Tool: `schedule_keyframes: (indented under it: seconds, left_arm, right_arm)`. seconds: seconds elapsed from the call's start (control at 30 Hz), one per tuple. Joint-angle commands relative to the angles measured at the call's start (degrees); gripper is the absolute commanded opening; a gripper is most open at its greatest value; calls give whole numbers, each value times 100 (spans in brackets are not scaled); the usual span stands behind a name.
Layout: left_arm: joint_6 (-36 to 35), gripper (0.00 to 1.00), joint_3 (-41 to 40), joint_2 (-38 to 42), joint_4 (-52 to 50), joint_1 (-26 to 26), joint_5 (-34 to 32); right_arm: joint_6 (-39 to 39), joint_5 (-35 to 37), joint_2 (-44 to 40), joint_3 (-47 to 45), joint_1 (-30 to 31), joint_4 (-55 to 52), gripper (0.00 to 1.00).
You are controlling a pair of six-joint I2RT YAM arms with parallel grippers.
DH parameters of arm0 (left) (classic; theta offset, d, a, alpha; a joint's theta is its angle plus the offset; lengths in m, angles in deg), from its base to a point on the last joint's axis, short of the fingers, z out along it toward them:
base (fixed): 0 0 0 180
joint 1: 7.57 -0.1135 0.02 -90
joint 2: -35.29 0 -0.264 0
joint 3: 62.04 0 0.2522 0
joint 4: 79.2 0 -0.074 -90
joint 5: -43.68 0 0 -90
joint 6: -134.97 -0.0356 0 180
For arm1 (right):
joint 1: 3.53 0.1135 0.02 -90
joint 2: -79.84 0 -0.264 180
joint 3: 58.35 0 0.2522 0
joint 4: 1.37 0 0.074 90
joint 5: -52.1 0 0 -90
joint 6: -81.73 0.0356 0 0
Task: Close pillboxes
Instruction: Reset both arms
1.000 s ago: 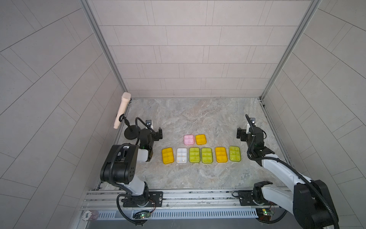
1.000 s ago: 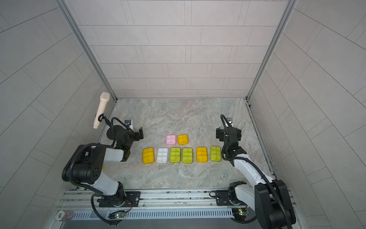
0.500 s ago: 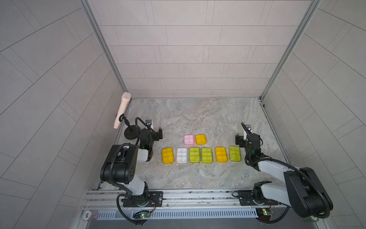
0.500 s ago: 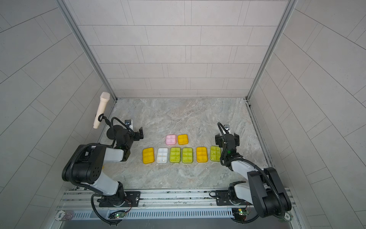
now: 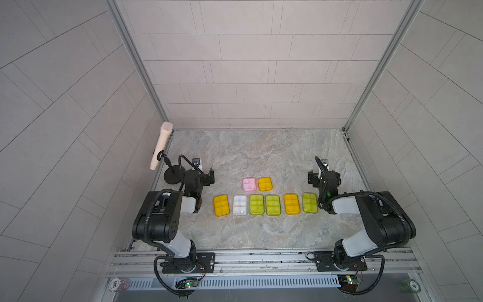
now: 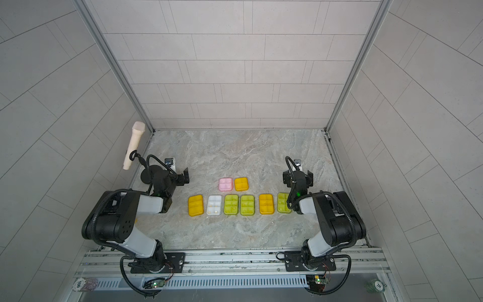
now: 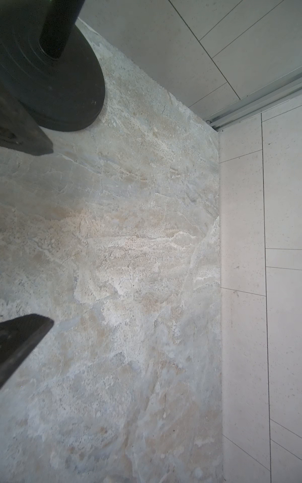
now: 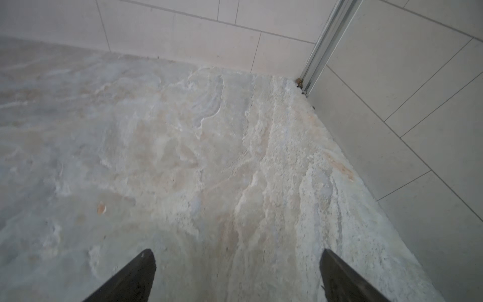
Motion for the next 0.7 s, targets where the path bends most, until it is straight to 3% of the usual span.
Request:
schedule_keyframes:
  seconds: [0.0,0.67]
  left_arm:
    - [-17,100,-13,-5,89,-18,30]
    - [-22,100,-13,-10,94,-6,27]
  right_arm:
    - [170,117,-49,44,-98,-347,100]
    - [220,96,-116,45,-115,-452,100]
